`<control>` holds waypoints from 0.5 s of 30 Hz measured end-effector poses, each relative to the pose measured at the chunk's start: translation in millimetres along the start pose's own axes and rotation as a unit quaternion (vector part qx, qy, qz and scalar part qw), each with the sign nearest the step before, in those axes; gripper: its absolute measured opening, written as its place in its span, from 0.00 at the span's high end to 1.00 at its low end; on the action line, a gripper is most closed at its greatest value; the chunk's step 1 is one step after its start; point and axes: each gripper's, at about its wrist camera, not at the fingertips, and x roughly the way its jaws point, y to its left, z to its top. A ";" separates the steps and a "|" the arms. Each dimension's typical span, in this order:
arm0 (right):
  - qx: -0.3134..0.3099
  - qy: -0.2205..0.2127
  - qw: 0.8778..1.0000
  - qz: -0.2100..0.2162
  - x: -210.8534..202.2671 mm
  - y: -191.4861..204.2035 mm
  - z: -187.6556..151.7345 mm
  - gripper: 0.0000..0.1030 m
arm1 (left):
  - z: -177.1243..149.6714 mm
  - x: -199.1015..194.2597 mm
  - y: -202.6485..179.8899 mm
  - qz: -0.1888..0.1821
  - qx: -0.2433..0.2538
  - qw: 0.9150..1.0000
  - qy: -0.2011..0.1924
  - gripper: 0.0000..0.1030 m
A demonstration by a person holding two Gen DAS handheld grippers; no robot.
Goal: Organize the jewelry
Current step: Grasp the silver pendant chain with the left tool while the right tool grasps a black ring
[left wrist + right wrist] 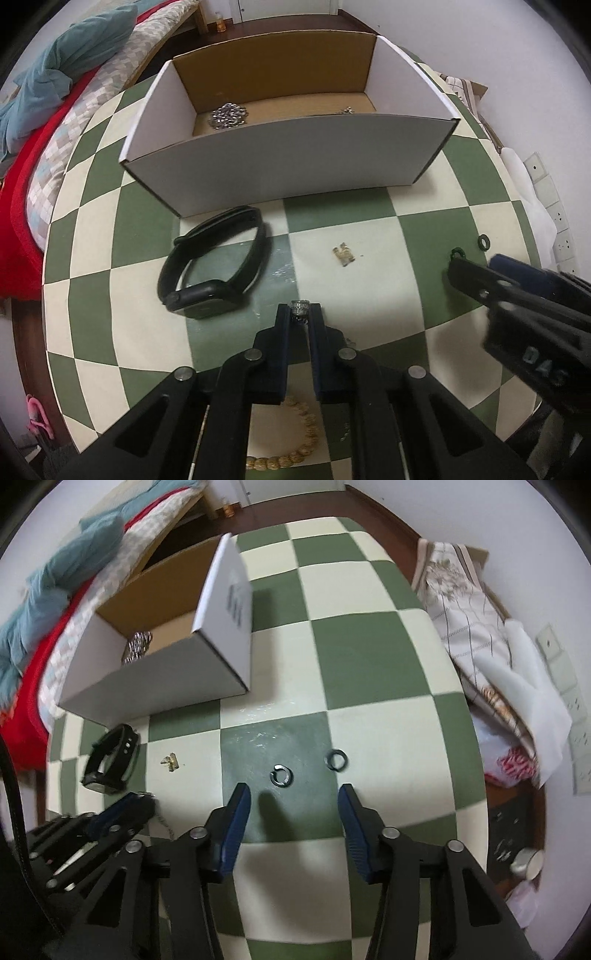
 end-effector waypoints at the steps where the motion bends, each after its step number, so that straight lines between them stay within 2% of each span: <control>1: -0.005 0.000 1.000 -0.002 2.1 3.3 0.8 0.52 | -0.3 -0.2 1.5 0.000 -0.001 1.000 0.000 0.93; 7: -0.025 -0.013 0.999 -0.027 4.3 13.5 3.4 0.61 | -3.4 -1.4 8.6 -0.002 -0.006 1.000 0.000 0.93; 10: -0.031 -0.018 0.999 -0.036 4.1 15.6 4.7 0.69 | -4.0 -1.2 9.7 -0.004 -0.008 1.000 0.000 0.93; 12: -0.037 -0.022 0.998 -0.046 4.3 16.0 5.1 0.80 | -4.3 -1.3 10.2 -0.005 -0.009 1.000 -0.001 0.93; 15: -0.045 -0.027 0.997 -0.052 4.3 16.7 4.7 0.87 | -3.3 -1.3 10.2 -0.005 -0.011 1.000 0.000 0.93</control>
